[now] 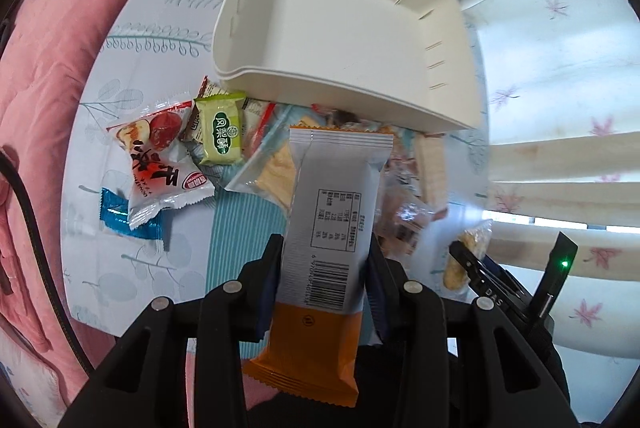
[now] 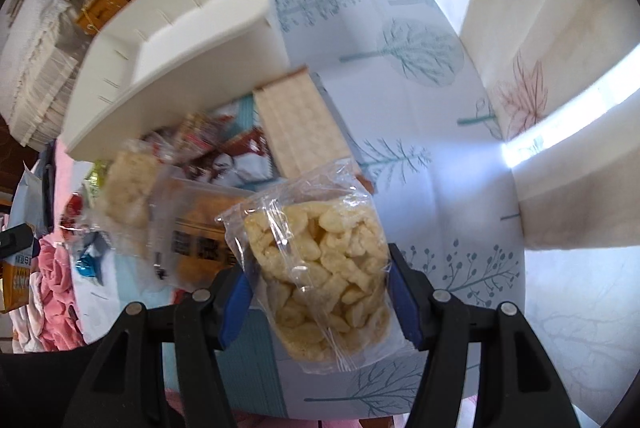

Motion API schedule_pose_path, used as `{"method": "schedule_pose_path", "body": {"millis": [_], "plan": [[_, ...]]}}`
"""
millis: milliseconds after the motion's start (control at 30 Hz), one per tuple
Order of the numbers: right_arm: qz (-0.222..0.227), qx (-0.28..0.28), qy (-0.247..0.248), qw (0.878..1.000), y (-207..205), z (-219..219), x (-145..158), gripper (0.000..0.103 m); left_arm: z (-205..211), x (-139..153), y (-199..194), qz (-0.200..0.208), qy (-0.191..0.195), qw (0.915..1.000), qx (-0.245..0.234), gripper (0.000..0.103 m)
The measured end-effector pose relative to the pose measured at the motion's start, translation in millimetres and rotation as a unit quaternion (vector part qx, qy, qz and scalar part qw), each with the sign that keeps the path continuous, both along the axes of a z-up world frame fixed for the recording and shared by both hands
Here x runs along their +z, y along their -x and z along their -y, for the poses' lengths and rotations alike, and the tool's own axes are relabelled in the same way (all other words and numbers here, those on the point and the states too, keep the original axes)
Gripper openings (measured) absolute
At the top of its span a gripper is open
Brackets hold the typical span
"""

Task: Organize snacks
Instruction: 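Carry both snacks over the white tray and release them inside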

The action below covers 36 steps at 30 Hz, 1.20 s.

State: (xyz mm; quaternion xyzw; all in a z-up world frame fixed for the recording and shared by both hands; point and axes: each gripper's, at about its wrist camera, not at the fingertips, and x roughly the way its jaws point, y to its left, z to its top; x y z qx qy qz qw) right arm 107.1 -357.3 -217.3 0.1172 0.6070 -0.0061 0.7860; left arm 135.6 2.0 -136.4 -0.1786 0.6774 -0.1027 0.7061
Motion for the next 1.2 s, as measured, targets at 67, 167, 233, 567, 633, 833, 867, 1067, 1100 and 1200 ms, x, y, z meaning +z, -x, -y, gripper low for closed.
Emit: {"method": "schedule_pose_path", "body": {"millis": [67,167,233,567,633,833,867,1067,1100,1200], "plan": [[0.016,0.007,-0.004,1.0,3.1,-4.2,10.4,0.062,2.8,8.7,4.1,0.008,0.003,1.0,0.001,0.037],[0.043,0.021,-0.009,0.999,2.4,-9.0,21.5,0.062,3.7,28.2,8.1,0.026,0.002,0.9997,0.003,0.037],[0.062,0.031,-0.013,0.998,-2.3,-14.9,26.0,0.062,5.7,39.9,8.5,0.036,-0.001,0.9993,0.005,0.037],[0.109,0.071,-0.055,0.99,-22.9,-35.4,73.8,0.062,0.3,104.1,-11.8,0.115,-0.022,0.9932,0.003,0.037],[0.119,0.077,-0.055,0.988,-29.0,-40.4,81.4,0.062,0.1,113.0,-20.4,0.128,-0.025,0.9915,0.002,0.037],[0.145,0.09,-0.063,0.983,-50.2,-55.8,97.5,0.062,0.6,133.2,-47.7,0.16,-0.026,0.9868,-0.001,0.037],[0.15,0.092,-0.064,0.982,-55.0,-59.1,100.4,0.062,0.3,135.1,-52.3,0.164,-0.026,0.9862,-0.001,0.037],[0.17,0.094,-0.07,0.978,-80.0,-73.1,109.5,0.062,-1.0,142.3,-85.1,0.184,-0.022,0.9827,-0.003,0.037],[0.173,0.095,-0.072,0.978,-85.5,-76.1,110.4,0.062,-1.0,141.9,-90.7,0.187,-0.02,0.9821,-0.004,0.037],[0.18,0.097,-0.071,0.976,-98.8,-85.2,112.4,0.062,0.2,137.0,-106.9,0.191,-0.015,0.9813,-0.008,0.037]]}}
